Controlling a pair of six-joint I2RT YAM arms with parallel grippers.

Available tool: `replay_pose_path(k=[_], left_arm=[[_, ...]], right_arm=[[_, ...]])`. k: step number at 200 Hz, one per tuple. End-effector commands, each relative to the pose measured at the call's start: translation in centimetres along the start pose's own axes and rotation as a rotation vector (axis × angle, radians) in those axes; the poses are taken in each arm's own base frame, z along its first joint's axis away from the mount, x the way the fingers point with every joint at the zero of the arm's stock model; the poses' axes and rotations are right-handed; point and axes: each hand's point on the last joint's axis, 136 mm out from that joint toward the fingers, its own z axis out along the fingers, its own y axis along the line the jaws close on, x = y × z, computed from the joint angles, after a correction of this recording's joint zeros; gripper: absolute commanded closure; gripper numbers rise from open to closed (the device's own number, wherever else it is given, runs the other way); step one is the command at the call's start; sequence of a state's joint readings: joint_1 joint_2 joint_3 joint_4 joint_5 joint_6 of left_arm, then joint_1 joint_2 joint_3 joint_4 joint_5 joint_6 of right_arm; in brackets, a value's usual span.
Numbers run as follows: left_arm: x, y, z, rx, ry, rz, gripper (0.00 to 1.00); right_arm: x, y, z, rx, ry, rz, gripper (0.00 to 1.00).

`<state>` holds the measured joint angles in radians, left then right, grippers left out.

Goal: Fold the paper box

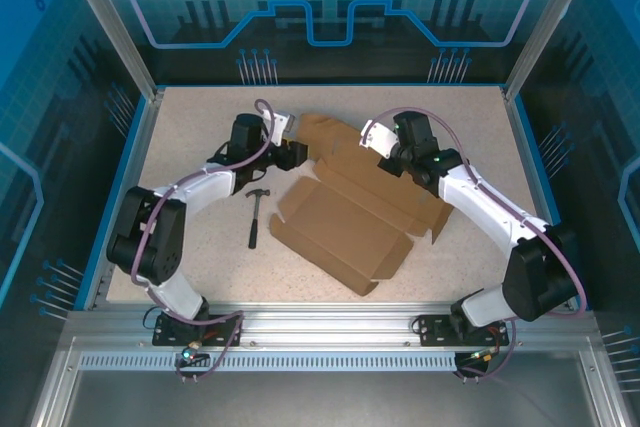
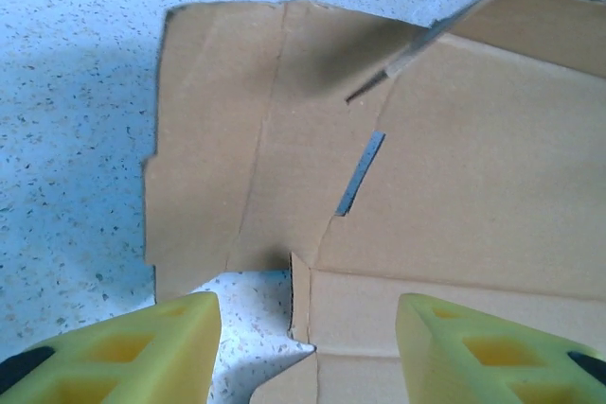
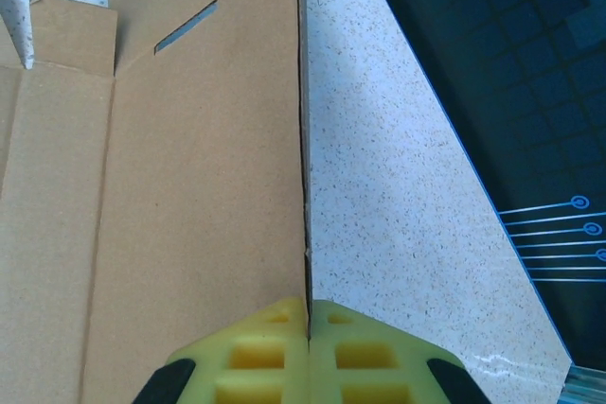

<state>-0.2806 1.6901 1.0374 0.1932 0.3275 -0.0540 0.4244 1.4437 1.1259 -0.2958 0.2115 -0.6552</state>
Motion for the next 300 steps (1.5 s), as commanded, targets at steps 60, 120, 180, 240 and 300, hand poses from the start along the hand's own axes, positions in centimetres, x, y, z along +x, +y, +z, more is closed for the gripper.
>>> replay_pose_path(k=[60, 120, 180, 240, 300], left_arm=[[-3.4, -2.5, 3.0, 0.184, 0.019, 0.014, 0.43], [-4.1, -4.7, 3.8, 0.289, 0.036, 0.058, 0.44], [-3.4, -8.2, 3.9, 0.355, 0.052, 0.113, 0.57], [-3.7, -9.2, 4.6, 0.368, 0.042, 0.123, 0.55], [-4.1, -5.2, 4.9, 0.156, 0.036, 0.123, 0.60]], right_arm=[[-0.3, -0.1, -0.5, -0.023, -0.016, -0.005, 1.00], [-0.5, -0.1, -0.5, -0.028, -0.018, 0.001, 1.00], [-0.6, -0.2, -0.3, -0.023, -0.014, 0.003, 1.00], [-0.6, 0.2, -0.1, -0.030, -0.015, -0.004, 1.00], [-0.6, 0.2, -0.2, -0.026, -0.014, -0.008, 1.00]])
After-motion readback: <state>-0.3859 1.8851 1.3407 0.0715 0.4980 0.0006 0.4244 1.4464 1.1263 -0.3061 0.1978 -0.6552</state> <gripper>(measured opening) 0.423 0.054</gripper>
